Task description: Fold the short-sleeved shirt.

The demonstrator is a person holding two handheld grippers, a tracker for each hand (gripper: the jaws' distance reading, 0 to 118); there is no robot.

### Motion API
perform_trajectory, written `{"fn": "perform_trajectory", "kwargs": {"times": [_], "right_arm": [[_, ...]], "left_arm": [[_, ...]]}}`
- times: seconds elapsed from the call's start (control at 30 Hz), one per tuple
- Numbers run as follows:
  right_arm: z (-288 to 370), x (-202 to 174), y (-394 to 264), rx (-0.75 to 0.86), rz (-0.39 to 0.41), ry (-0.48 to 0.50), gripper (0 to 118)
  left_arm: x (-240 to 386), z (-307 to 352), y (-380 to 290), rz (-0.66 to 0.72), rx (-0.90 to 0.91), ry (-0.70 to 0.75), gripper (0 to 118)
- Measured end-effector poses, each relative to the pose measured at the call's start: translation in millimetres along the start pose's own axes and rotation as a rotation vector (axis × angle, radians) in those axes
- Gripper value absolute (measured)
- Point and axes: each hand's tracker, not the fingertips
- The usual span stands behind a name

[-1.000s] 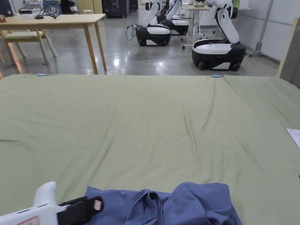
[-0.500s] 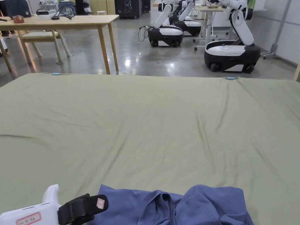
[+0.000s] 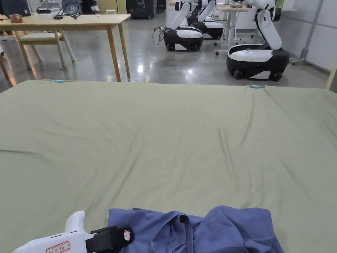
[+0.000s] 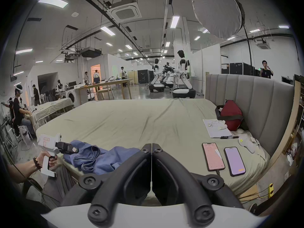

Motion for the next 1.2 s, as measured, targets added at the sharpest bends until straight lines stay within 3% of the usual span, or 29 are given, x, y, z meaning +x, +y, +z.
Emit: {"fn": "perform_trajectory", "kwargs": {"times": [0.1, 0.2, 0.3, 0.33, 0.43, 0.53, 0.8, 0.97, 1.07, 1.1, 1.2], "right_arm": [[-0.8, -0.3, 0.4, -0.007, 0.002, -0.003, 1], [-1.0, 1.5, 0.8, -0.005, 0.0, -0.01, 1], [-4.0, 3.2, 2.0, -0.008, -0.014, 0.0, 1], [-5.5, 3.4, 1.9, -0.008, -0.02, 0.008, 1], [-9.8, 0.4, 1.2, -0.005, -0.019, 0.018, 1], [-10.5, -1.6, 0.8, -0.008, -0.017, 0.024, 1], [-4.6, 5.7, -2.9, -0.019, -0.005, 0.003, 1], [8.4, 17.4, -8.5, -0.015, -0.029, -0.028, 1], [19.7, 27.3, -12.2, -0.021, -0.029, -0.069, 1], [23.4, 32.7, -14.7, -0.022, -0.036, -0.082, 1], [29.2, 44.2, -19.3, -0.031, -0.07, -0.111, 1]], "left_arm": [[5.4, 11.3, 10.2, 0.013, 0.007, 0.017, 15], [-13.5, 48.3, 26.2, 0.076, 0.133, 0.03, 14], [-59.5, 92.7, 50.5, 0.108, 0.221, 0.175, 14], [-65.4, 101.7, 55.3, 0.179, 0.214, 0.162, 14], [-29.5, 106.7, 55.8, 0.048, 0.169, 0.146, 14], [4.5, 98.5, 62.9, 0.051, 0.151, 0.158, 13], [124.6, 18.3, 59.9, -0.104, 0.036, 0.006, 13], [165.5, -79.6, 25.2, -0.231, -0.124, 0.126, 13], [157.2, -123.0, 5.1, -0.2, -0.242, 0.168, 14], [155.5, -132.2, -1.7, -0.175, -0.262, 0.135, 25], [151.3, -133.8, -9.4, -0.094, -0.22, -0.087, 89]]}}
